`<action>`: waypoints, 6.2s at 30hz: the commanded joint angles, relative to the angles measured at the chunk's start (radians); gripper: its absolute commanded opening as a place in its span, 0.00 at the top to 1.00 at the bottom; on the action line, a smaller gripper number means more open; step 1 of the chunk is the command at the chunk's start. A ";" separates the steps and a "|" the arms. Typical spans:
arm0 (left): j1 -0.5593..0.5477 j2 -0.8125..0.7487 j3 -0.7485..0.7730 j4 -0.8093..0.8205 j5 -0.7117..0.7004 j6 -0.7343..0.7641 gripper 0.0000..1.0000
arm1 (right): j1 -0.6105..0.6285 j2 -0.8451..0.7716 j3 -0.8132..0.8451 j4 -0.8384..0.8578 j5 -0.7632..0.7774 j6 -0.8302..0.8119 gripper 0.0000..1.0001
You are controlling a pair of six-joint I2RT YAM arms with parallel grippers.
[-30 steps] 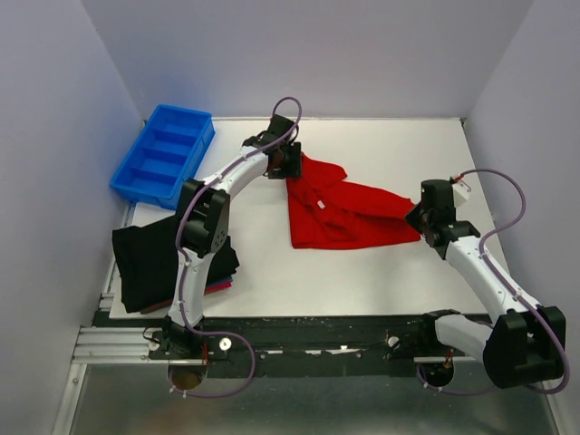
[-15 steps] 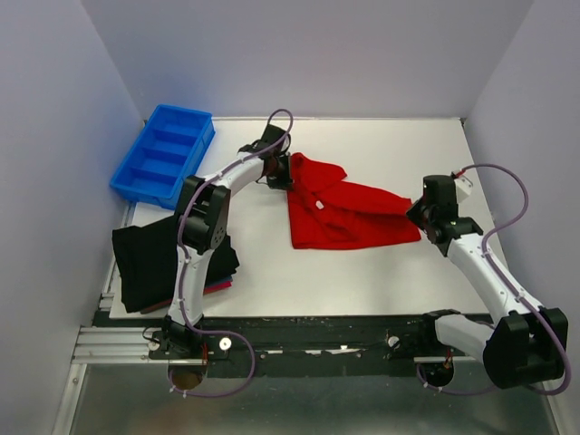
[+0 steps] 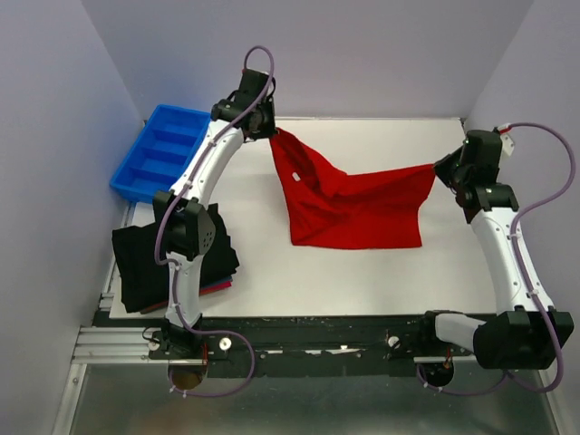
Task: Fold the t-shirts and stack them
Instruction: Flatten out the tshirt
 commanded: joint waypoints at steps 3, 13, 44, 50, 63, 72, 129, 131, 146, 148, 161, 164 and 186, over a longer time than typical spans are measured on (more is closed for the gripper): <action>0.041 -0.077 0.170 -0.252 -0.196 0.075 1.00 | -0.057 0.020 0.218 -0.074 -0.168 -0.027 0.99; 0.049 -0.363 0.162 -0.274 -0.257 0.080 1.00 | -0.082 -0.086 0.493 -0.164 -0.282 -0.115 0.99; 0.070 -0.478 0.259 -0.263 -0.143 0.008 1.00 | -0.085 0.012 0.784 -0.390 -0.242 -0.173 0.99; 0.070 -0.683 0.018 -0.073 -0.061 0.012 1.00 | -0.085 -0.074 0.852 -0.396 -0.261 -0.213 0.99; 0.070 -0.948 -0.062 0.001 0.095 -0.063 1.00 | -0.085 -0.356 0.958 -0.449 -0.081 -0.308 0.99; 0.070 -0.566 -0.182 0.168 0.227 -0.095 1.00 | -0.087 -0.085 0.790 -0.447 -0.110 -0.230 0.99; -0.023 -0.937 -1.076 0.259 -0.141 -0.179 0.01 | -0.122 -0.149 -0.659 -0.028 -0.307 -0.026 0.49; -0.023 -0.932 -1.079 0.254 -0.146 -0.190 0.01 | -0.122 -0.126 -0.660 -0.028 -0.323 -0.018 0.49; -0.023 -0.920 -1.068 0.214 -0.181 -0.279 0.04 | -0.123 -0.054 -0.634 -0.034 -0.333 -0.011 0.96; -0.023 -0.914 -1.082 0.225 -0.160 -0.284 0.05 | -0.122 -0.056 -0.581 -0.061 -0.307 -0.021 0.99; -0.135 -0.783 -1.104 0.237 -0.211 -0.320 0.09 | -0.358 0.004 -0.280 -0.140 -0.204 0.009 0.99; -0.160 -0.721 -1.082 0.239 -0.219 -0.308 0.10 | -0.384 0.024 -0.298 -0.091 -0.270 0.016 0.99; -0.305 -0.518 -1.117 0.151 -0.262 -0.336 0.27 | -0.384 -0.045 -0.472 0.110 -0.377 0.008 0.99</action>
